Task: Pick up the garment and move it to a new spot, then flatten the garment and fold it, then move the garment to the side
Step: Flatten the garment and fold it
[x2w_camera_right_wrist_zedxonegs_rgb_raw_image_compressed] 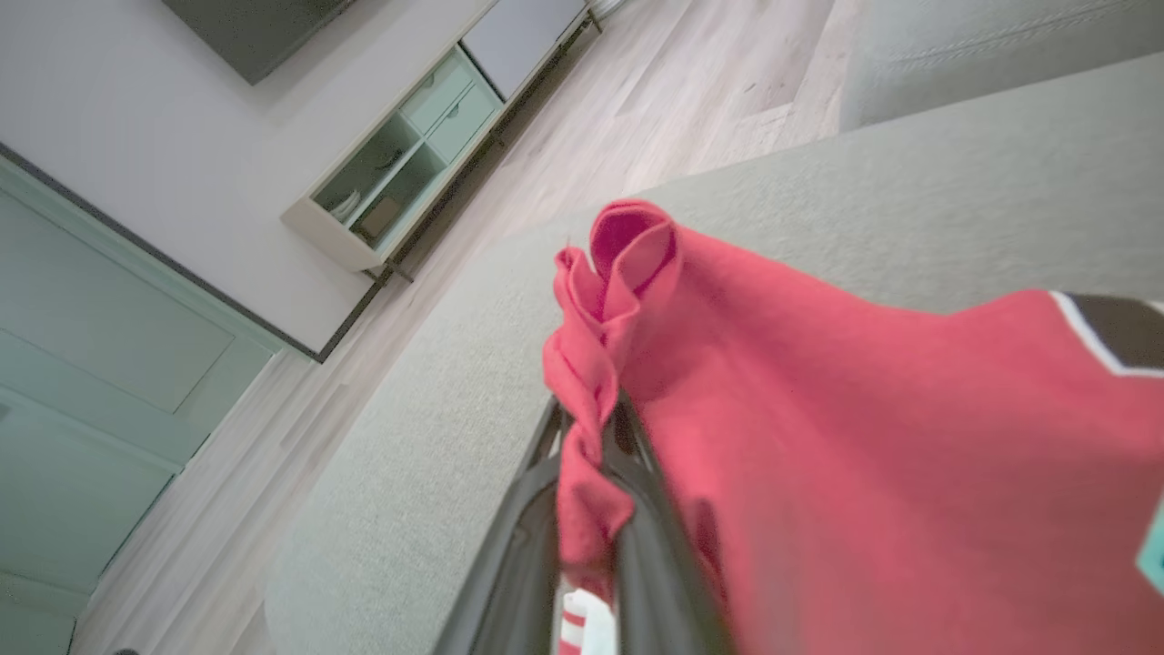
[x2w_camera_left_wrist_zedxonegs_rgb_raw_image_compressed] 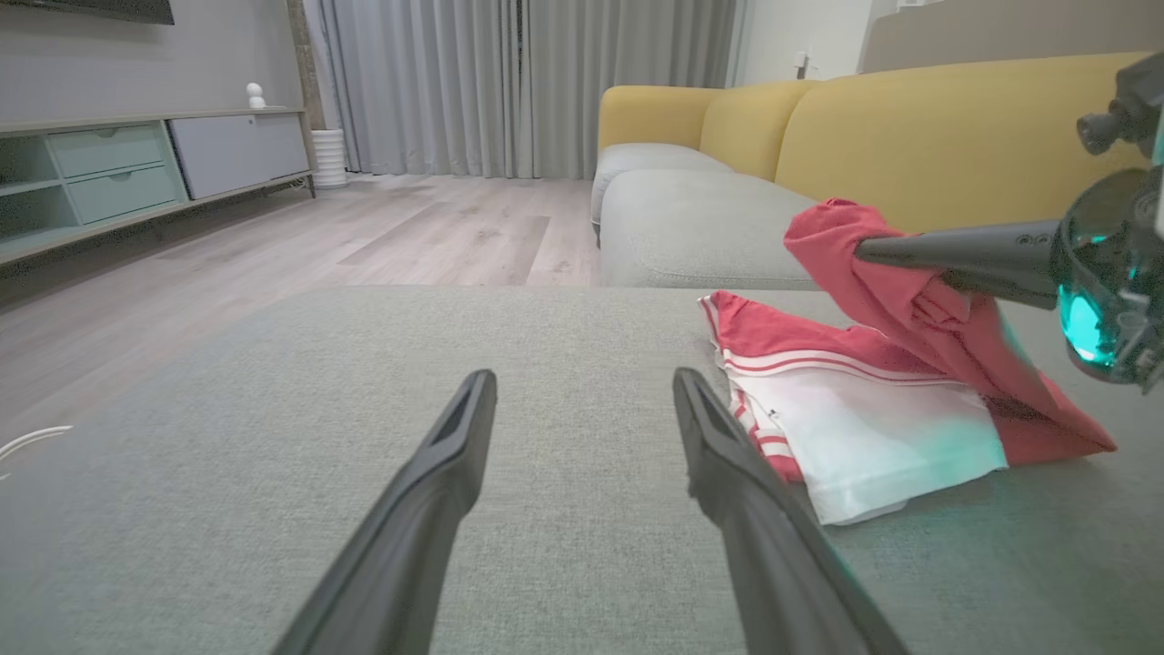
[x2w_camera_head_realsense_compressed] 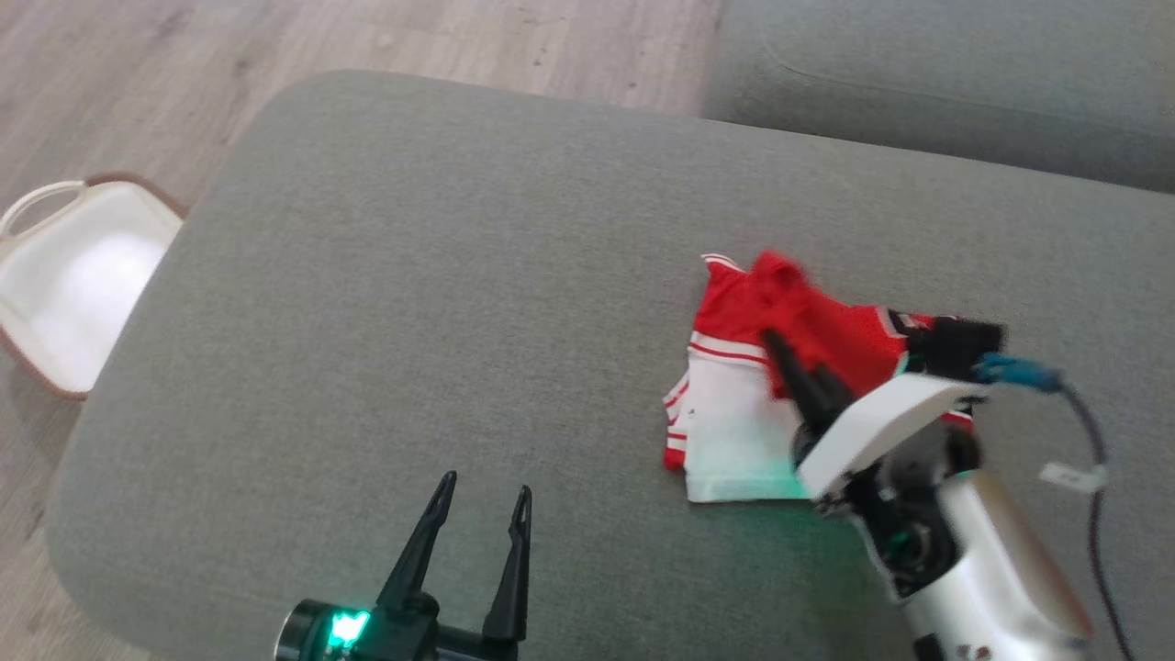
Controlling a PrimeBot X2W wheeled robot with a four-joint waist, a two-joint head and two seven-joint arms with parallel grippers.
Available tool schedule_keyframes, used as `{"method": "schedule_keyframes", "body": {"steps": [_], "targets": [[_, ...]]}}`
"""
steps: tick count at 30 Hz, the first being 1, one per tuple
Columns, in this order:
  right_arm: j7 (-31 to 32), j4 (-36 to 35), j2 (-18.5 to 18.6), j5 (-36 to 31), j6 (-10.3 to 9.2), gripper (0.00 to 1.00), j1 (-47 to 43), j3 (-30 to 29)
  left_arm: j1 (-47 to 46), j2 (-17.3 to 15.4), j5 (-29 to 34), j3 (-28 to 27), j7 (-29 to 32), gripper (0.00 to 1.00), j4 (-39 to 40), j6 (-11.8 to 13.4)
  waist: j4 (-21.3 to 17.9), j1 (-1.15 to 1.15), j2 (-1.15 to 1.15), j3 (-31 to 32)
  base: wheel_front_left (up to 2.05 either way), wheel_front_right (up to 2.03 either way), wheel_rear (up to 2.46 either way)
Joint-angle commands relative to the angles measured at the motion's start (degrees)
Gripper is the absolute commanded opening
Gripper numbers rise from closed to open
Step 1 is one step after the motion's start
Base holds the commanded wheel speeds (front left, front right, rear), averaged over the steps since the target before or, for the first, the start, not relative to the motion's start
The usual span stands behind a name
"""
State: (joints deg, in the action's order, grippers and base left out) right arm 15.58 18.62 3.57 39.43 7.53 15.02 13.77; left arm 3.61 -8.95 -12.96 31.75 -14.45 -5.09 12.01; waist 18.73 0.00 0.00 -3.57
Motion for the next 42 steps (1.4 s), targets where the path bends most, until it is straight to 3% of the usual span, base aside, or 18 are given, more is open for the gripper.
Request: {"method": "schedule_keyframes", "body": {"steps": [1, 2, 3, 4, 5, 10, 14, 17, 22, 26, 34, 42], "targets": [[-1.3, -1.1, -0.7, 0.8, -0.04, 0.00, 3.4, 2.3, -1.7, 0.5, 0.4, -2.1, -0.5, 1.00, 1.5, -0.2, 0.7, 0.00, 0.00, 0.4, 0.00, 0.00, 0.00], [-2.2, -0.2, -0.7, 1.1, -0.04, 0.06, 3.8, 3.6, -1.5, 0.5, 0.5, -2.2, -0.5, 1.00, 1.4, -0.4, 0.8, 0.00, 0.00, 0.5, 0.00, 0.00, 0.00], [-3.3, 0.7, -0.7, 1.3, -0.04, 0.34, 4.3, 4.9, -1.4, 0.6, 0.5, -2.4, -0.5, 1.00, 1.2, -0.5, 0.9, 0.00, 0.00, 0.7, 0.00, 0.00, 0.00], [-4.6, 1.7, -0.7, 1.5, -0.04, 0.88, 4.8, 5.9, -1.2, 0.6, 0.6, -2.5, -0.5, 1.00, 1.0, -0.6, 0.9, 0.00, 0.00, 1.0, 0.00, 0.00, 0.00], [-6.1, 2.5, -0.7, 1.7, -0.04, 1.00, 5.4, 6.9, -1.1, 0.7, 0.7, -2.6, -0.5, 1.00, 0.8, -0.7, 0.9, 0.00, 0.00, 1.2, 0.00, 0.00, 0.00], [-13.8, 5.2, -0.7, 1.4, -0.04, 1.00, 7.0, 8.5, -0.5, 1.1, 1.3, -3.6, -0.5, 1.00, 0.9, -0.6, -0.9, 0.00, 0.00, 2.0, 0.00, 0.00, 0.00], [-19.4, 4.8, -0.2, -3.7, -0.04, 1.00, 6.0, 6.6, 0.1, 1.1, 1.8, -4.7, -0.5, 1.00, 1.6, -0.6, -3.9, 0.00, 0.00, 2.6, 0.00, 0.00, 0.00], [-22.2, 2.9, 1.6, -6.0, -0.04, 1.00, 4.4, 6.8, 0.5, 1.2, 2.0, -5.6, -0.5, 1.00, 1.9, -0.2, -5.8, 0.00, 0.00, 3.2, 0.00, 0.00, 0.00], [-28.8, -2.3, 8.0, -8.0, -0.04, 1.00, -2.1, 6.8, 1.8, 1.4, 2.7, -8.3, -0.5, 1.00, 2.5, 1.7, -11.2, 0.00, 0.00, 4.5, 0.00, 0.00, 0.00], [-30.4, -5.0, 11.7, -11.8, -0.04, 1.00, -7.4, 4.9, 2.4, 1.9, 3.3, -10.1, -0.5, 1.00, 4.3, 2.5, -14.7, 0.00, 0.00, 5.1, 0.00, 0.00, 0.00], [-30.6, -13.1, 10.0, -22.0, -0.04, 1.00, -18.5, -4.0, 5.0, 2.6, 5.1, -12.2, -0.5, 1.00, 7.3, 2.1, -18.4, 0.00, 0.00, 7.0, 0.00, 0.00, 0.00], [-30.6, -15.7, 8.0, -28.4, -0.04, 1.00, -24.1, -6.4, 8.8, 2.9, 6.3, -13.8, -0.5, 1.00, 7.5, 0.6, -19.3, 0.00, 0.00, 9.2, 0.00, 0.00, 0.00]]}}
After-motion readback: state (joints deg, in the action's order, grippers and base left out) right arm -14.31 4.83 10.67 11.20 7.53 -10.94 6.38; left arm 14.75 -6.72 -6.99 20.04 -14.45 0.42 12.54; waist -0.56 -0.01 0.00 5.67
